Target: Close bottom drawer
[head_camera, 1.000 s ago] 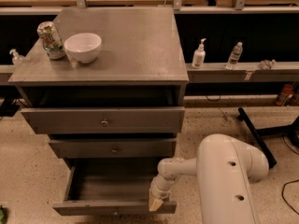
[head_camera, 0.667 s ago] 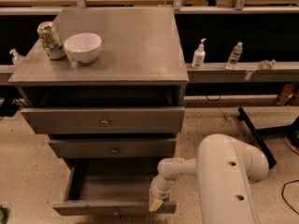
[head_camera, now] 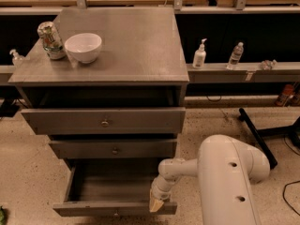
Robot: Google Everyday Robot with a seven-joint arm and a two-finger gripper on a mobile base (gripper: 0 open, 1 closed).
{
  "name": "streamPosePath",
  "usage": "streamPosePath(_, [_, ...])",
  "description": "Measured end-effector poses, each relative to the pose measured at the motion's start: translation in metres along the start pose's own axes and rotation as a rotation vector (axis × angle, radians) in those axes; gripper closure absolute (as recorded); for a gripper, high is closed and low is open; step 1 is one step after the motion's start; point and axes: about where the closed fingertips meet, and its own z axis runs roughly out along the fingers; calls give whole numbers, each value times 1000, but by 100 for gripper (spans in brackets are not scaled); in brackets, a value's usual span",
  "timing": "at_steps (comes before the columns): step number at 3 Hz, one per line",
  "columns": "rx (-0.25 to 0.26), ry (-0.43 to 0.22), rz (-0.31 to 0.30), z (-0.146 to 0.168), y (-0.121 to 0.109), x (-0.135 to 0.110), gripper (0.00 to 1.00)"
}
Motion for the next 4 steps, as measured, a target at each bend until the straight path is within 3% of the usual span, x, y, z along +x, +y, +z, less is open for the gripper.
streamPosePath(1, [0, 0, 0, 0, 0, 0, 100])
streamPosePath(2, [0, 0, 0, 0, 0, 0, 86])
streamPosePath(4, [-1, 0, 0, -1, 0, 0, 39])
